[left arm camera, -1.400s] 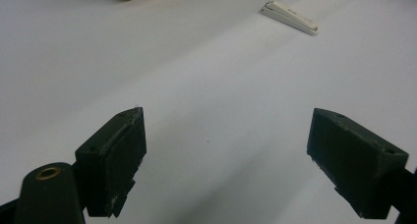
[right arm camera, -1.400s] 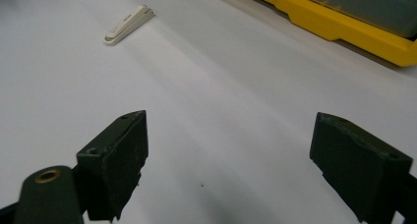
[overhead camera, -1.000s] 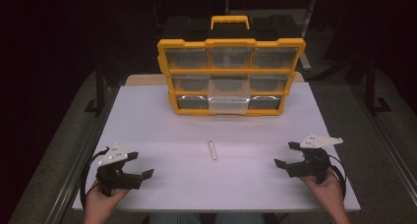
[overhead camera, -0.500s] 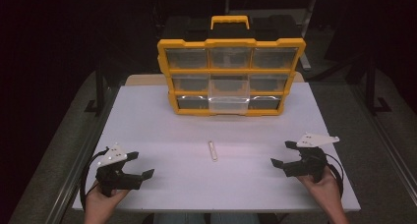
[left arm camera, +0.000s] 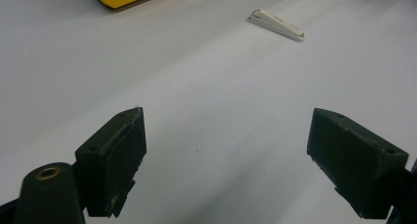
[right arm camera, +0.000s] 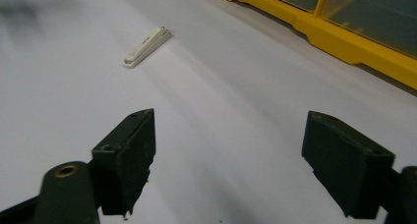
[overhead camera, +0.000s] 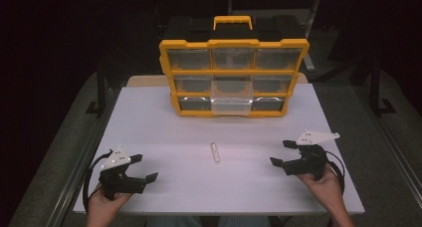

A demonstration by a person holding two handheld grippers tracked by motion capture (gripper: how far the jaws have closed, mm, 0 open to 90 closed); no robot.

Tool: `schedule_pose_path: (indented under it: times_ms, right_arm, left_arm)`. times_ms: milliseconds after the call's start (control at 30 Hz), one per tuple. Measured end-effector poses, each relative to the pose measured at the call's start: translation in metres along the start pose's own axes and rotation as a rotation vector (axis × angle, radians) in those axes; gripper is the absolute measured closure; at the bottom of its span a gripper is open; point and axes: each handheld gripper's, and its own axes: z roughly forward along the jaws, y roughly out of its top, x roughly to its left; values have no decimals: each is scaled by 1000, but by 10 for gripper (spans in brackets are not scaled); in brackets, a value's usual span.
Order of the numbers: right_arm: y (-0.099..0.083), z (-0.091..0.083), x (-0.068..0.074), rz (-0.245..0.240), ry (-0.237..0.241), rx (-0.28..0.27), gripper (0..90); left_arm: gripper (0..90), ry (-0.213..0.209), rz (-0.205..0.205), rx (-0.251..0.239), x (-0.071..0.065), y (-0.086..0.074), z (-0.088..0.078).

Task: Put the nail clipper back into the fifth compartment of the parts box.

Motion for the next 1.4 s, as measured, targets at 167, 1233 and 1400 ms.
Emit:
schedule_pose_path:
  times_ms: [167, 1233, 1400]
  right_arm:
    - [16, 4, 8, 7, 30, 28, 340]
    - [96, 103, 57, -48, 95, 226, 887]
    - [98, 122, 58, -39, 85, 246, 887]
  left_arm:
    - [150, -3, -1, -8, -1, 1, 0]
    - [154, 0, 0, -15, 2, 1, -5]
    - [155, 1, 2, -20, 3, 1, -5]
